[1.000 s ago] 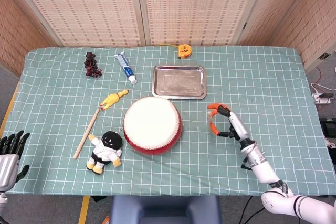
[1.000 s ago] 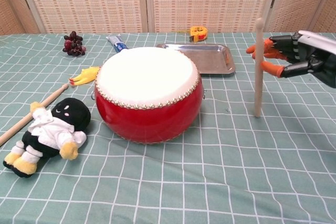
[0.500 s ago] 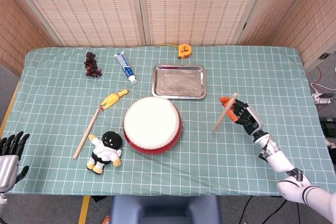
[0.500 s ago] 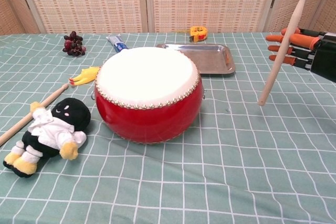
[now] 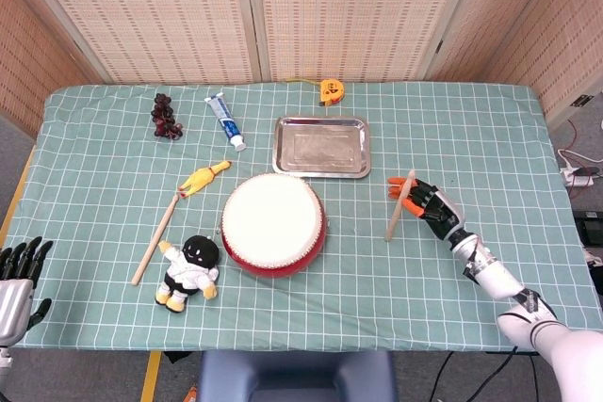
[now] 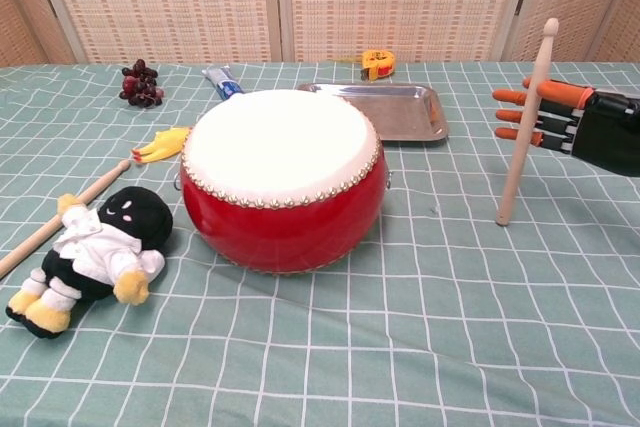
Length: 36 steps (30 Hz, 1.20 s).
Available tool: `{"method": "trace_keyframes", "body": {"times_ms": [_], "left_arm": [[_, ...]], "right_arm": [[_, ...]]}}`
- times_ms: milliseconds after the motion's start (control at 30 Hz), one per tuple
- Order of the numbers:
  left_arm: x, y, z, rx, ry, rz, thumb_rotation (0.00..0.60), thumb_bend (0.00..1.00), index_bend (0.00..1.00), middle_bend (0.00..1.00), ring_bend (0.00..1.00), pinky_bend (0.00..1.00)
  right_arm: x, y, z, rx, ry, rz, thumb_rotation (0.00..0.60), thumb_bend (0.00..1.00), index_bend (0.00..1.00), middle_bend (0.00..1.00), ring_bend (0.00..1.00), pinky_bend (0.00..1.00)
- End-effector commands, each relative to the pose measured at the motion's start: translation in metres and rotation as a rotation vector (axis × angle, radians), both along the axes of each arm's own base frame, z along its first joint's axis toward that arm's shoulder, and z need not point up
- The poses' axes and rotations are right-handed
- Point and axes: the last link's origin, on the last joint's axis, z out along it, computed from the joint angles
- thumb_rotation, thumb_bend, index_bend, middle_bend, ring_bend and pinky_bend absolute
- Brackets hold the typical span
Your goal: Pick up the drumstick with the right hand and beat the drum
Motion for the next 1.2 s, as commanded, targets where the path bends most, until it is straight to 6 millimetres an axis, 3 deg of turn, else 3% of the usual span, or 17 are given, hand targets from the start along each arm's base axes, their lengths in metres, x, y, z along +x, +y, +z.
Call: {"method": "trace_keyframes", "body": {"times_ms": [33, 333, 567, 1200], "left_arm": [[-0.001, 0.000, 0.001, 0.002, 0.000, 0.002, 0.600, 0.24, 0.01, 0.00, 0.02, 0.02], [0.001, 0.000, 0.001, -0.003, 0.002, -0.005, 0.600, 0.23, 0.01, 0.00, 0.02, 0.02], [0.001, -0.001, 0.000, -0.005, 0.000, -0.003, 0.600, 0.23, 0.01, 0.00, 0.02, 0.02], [0.001, -0.002, -0.001, -0.010, -0.009, -0.006, 0.600, 0.23, 0.01, 0.00, 0.02, 0.02]], "right_arm": [[0.000, 0.000, -0.004, 0.019, -0.039, 0.005, 0.600, 0.24, 0.48, 0.28, 0.26, 0.25], [-0.008, 0.005, -0.003, 0.029, -0.013, 0.033, 0.600, 0.19, 0.48, 0.30, 0.31, 0.33], [-0.010, 0.015, -0.004, 0.004, 0.005, 0.065, 0.600, 0.19, 0.53, 0.33, 0.34, 0.35], [-0.004, 0.034, -0.031, 0.047, 0.185, 0.176, 0.600, 0.19, 0.68, 0.43, 0.43, 0.42]]}}
